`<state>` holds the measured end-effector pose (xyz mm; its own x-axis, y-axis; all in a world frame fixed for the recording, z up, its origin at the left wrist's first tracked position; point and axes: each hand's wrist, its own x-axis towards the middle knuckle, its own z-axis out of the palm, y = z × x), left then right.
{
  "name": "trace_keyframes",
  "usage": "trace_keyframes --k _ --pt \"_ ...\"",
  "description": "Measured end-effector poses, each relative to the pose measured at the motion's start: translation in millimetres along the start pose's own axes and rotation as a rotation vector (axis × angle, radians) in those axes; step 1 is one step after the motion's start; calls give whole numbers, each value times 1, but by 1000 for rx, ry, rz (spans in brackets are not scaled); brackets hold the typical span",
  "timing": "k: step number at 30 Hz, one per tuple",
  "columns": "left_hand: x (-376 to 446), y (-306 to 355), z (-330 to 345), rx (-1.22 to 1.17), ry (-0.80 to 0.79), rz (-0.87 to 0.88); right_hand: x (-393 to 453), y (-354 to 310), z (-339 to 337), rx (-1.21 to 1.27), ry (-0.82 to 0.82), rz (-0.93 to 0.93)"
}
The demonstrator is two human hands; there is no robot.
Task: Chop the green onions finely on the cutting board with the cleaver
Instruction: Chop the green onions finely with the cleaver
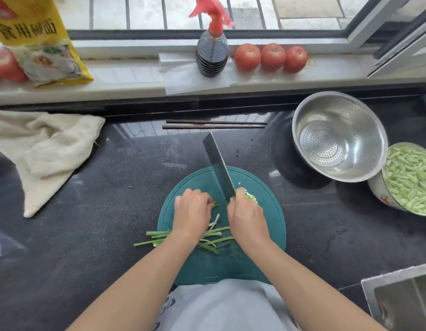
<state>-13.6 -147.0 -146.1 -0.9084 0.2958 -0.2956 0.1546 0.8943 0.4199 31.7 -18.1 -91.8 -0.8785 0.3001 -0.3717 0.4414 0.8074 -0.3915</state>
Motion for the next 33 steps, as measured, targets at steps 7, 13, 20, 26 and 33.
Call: trace_keyframes --k 7,13,20,26,33 --pt "-2 -6 2 -11 25 51 -30 15 -5 -26 -49 -24" --pt "-10 -7 6 -19 65 88 -37 17 1 -10 -71 -19" --pt "-9 -7 8 -34 75 72 -41 18 9 -38 -104 -10" --pt "-6 -4 6 -21 68 53 -15 0 13 -44 -84 -82" --pt "-7 -1 3 -29 41 20 -8 8 4 3 -47 -31"
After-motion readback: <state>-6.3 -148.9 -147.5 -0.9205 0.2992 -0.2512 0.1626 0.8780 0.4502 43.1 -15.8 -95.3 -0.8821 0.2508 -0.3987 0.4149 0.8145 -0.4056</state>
